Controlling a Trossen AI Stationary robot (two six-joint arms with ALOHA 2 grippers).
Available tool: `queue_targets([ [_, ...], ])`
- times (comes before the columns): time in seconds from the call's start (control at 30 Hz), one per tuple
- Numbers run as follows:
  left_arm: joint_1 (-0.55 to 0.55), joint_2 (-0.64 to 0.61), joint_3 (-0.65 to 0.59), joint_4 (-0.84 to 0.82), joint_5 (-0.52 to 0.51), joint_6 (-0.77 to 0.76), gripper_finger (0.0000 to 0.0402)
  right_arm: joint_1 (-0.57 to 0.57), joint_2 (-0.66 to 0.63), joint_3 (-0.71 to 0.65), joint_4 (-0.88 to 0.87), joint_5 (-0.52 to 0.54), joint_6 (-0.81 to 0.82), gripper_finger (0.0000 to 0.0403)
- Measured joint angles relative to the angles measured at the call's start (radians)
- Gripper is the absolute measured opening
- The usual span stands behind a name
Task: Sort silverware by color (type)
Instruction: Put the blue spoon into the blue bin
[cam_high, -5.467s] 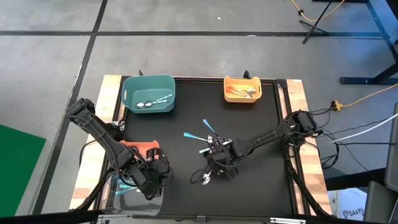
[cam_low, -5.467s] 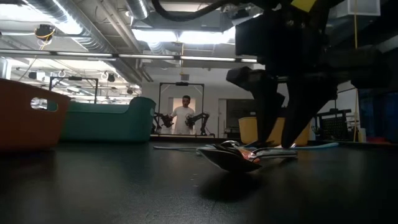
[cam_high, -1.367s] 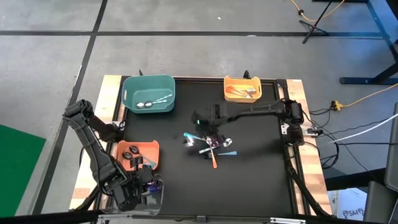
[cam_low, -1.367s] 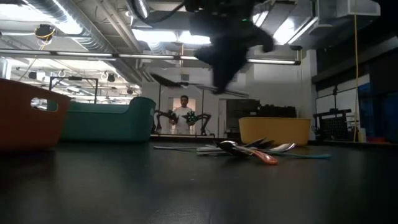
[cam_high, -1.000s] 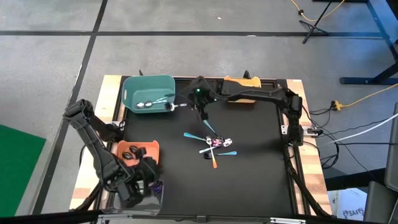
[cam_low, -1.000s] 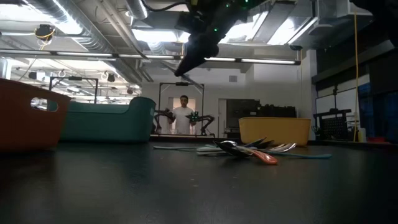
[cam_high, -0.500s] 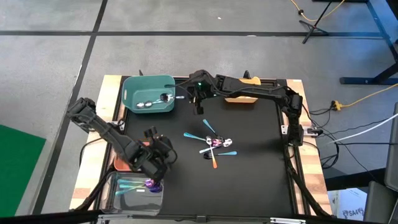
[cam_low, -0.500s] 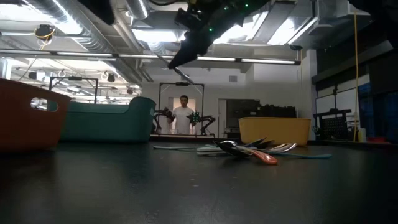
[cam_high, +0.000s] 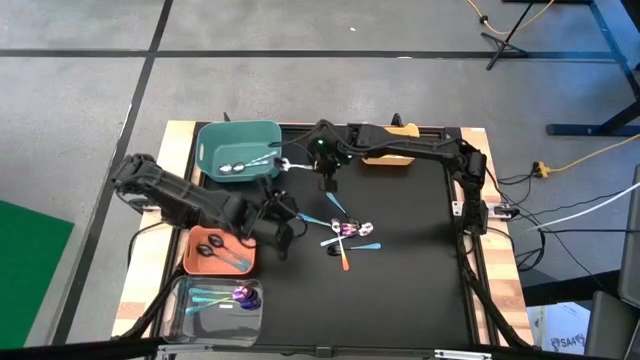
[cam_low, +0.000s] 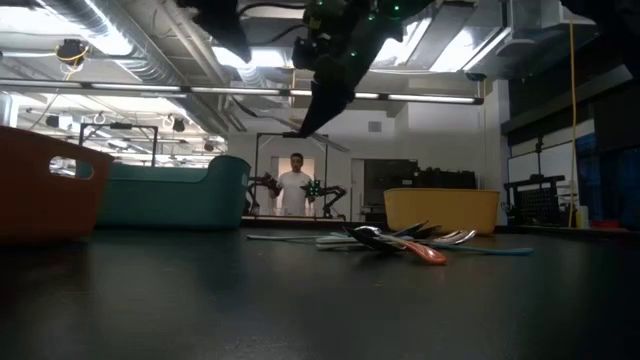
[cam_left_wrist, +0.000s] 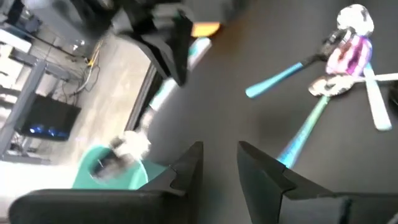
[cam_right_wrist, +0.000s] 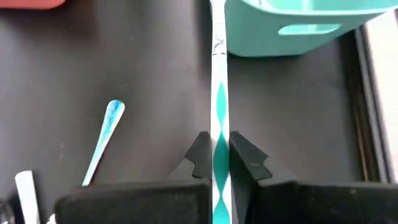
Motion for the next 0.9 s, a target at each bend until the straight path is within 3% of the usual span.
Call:
queue_targets([
  [0.3,0.143,0.0,0.0,0.184,0.085,0.283,0.0092,0.052,0.0,0.0,-0.029,-0.015,0.0,0.0014],
  [0.5,0.211,0.0,0.0,0.186,0.207,0.298,0.0092,0.072,0.0,0.0,0.0,-0.015,0.0,0.0014],
  [0.9,0.249,0.0,0.0,0.118,0.251,0.298,0.0092,0.088,0.0,0.0,0.012,-0.06,0.0,0.0014],
])
